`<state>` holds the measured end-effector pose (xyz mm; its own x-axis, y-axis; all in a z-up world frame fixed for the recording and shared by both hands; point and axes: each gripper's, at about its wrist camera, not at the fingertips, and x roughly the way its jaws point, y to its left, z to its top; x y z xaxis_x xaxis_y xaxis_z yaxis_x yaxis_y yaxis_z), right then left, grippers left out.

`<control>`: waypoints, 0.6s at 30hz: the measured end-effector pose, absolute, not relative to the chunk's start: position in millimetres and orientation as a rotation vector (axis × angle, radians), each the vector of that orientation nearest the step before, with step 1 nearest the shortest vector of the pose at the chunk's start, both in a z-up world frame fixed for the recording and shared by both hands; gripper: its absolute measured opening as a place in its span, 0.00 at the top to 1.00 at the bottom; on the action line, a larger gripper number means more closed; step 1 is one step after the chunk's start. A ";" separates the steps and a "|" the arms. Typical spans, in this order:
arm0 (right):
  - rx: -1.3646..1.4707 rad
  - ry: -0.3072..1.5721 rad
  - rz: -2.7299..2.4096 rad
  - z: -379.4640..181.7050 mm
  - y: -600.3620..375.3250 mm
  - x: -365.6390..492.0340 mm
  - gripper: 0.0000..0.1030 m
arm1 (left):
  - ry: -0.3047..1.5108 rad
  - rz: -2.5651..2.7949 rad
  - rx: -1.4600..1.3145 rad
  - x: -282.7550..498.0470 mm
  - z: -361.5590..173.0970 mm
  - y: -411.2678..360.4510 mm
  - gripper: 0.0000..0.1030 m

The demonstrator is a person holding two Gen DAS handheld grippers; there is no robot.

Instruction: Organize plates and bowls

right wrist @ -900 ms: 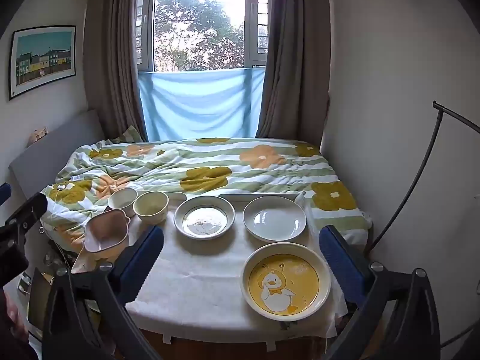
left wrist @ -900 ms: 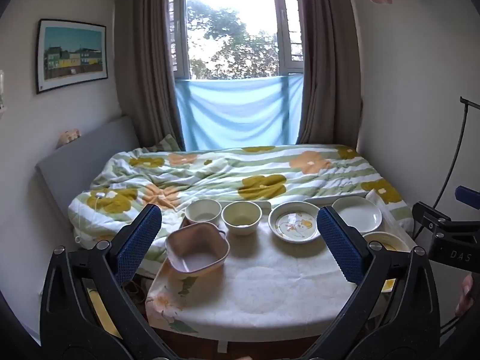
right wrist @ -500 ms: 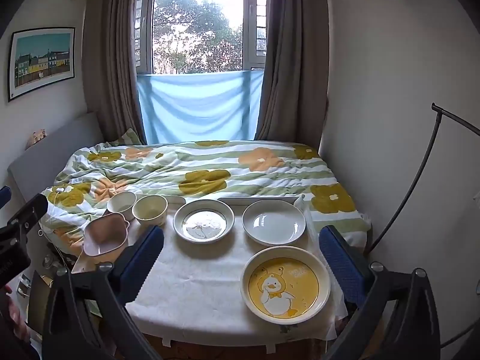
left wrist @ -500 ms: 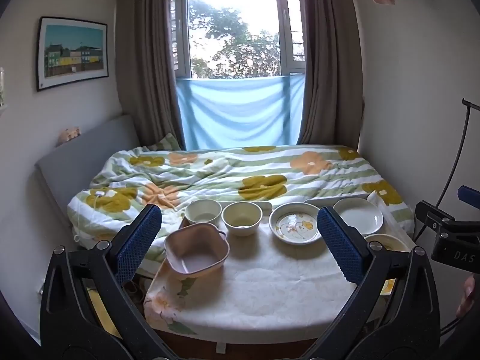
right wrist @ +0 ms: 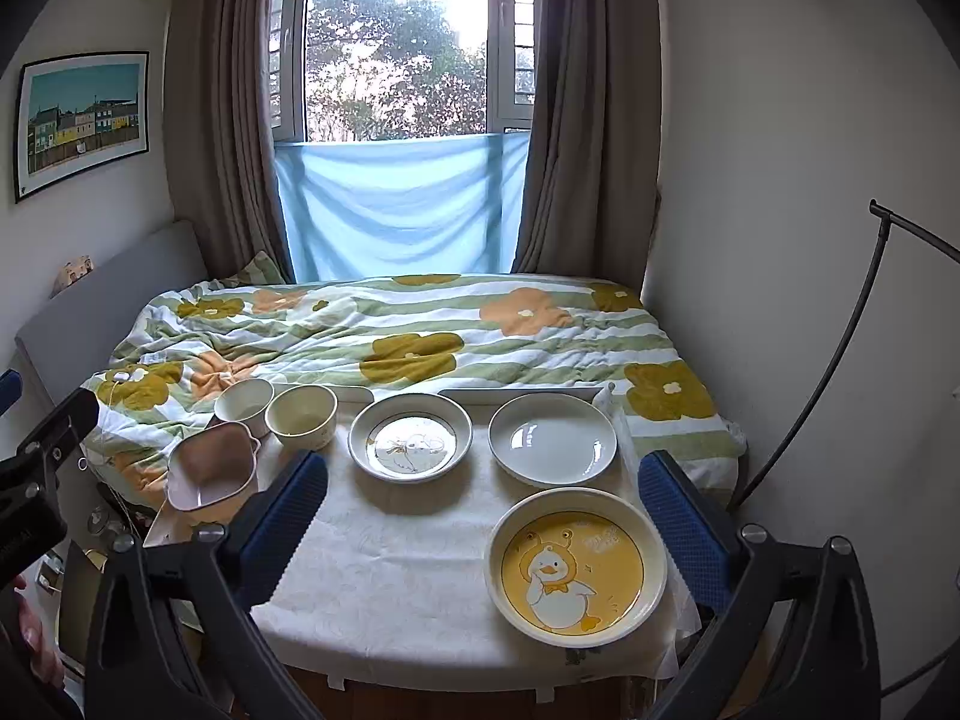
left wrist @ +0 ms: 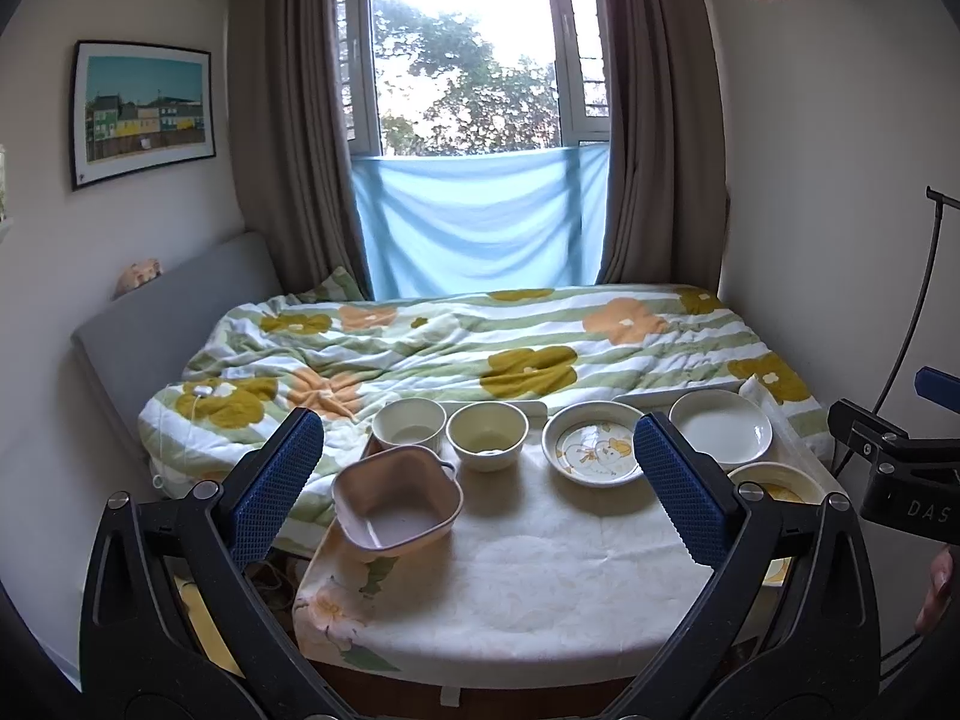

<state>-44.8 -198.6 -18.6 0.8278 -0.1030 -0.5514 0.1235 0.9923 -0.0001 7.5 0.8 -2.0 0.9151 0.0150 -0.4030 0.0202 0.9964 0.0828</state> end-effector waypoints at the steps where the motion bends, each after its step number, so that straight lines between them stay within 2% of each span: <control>1: 0.036 0.583 -0.121 -17.8 -198.2 -44.9 0.00 | 0.416 -0.002 0.085 8.5 -2.7 1.8 0.00; 18: 0.042 0.588 -0.117 -23.3 -198.0 -40.5 0.00 | 0.404 -0.005 0.081 5.3 -2.5 -0.5 0.00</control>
